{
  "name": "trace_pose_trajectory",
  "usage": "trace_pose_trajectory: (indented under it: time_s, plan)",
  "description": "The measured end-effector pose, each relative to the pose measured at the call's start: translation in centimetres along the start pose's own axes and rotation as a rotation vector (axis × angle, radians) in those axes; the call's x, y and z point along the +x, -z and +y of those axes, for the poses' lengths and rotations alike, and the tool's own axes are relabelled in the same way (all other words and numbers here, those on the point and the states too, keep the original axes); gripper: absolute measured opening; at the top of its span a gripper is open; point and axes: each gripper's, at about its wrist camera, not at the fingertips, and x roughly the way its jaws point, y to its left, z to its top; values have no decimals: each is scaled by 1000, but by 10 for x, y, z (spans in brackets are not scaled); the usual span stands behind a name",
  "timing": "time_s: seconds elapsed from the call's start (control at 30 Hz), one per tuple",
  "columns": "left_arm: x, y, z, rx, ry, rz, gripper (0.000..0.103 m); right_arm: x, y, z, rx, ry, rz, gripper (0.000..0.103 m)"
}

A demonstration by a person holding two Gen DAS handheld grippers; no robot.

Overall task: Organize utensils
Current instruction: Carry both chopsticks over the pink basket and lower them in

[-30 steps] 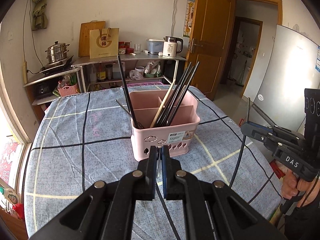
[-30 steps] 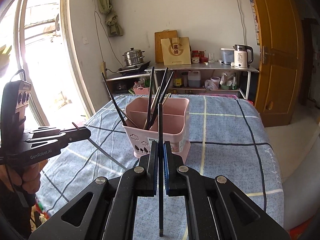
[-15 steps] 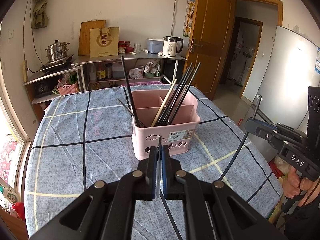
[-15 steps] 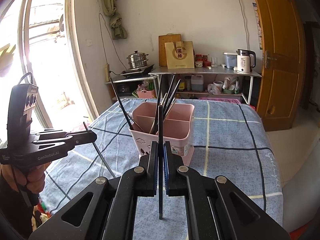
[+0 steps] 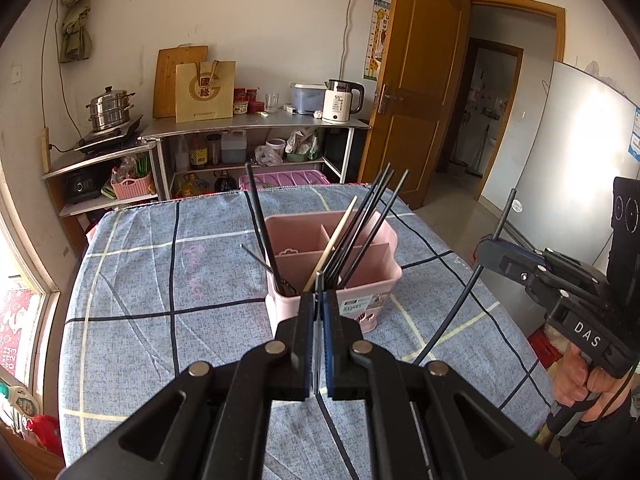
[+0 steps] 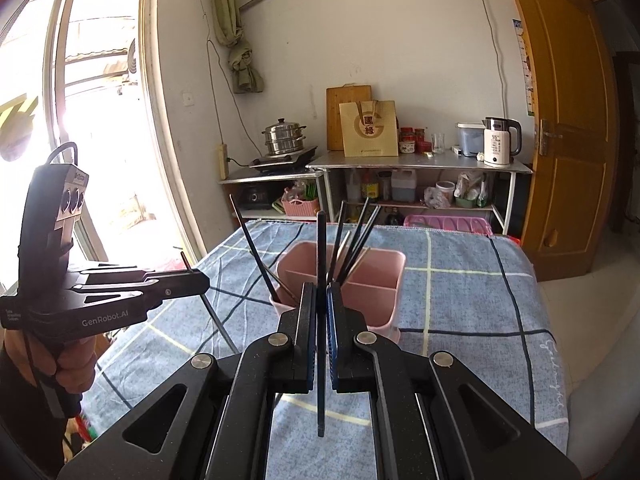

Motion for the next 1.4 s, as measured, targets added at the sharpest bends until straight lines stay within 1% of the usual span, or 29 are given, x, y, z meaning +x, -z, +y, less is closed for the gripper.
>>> trace_pose_trajectory:
  time_s: [0.37,0.47,0.6,0.73,0.97,1.4]
  plan:
    - [-10,-53,-2,23,19,-80,5,10,-49,11,-4,-42,-107,5]
    - [-7,-67,0,24,14,-96,5,15,-60,13,-4,-42,-129,5]
    - [1,-77,5,17,6,-97,5,21,-72,10,10,-42,-148,5]
    - [11,-81,11,9,-5,-92,5,27,-79,3,33,-46,-165,5]
    - [29,-85,20,-6,-8,-89,5,41,-84,-6,52,-39,-164,5]
    - [65,-67,23,-9,7,-18,5,68,-64,-11,51,-45,-93,5]
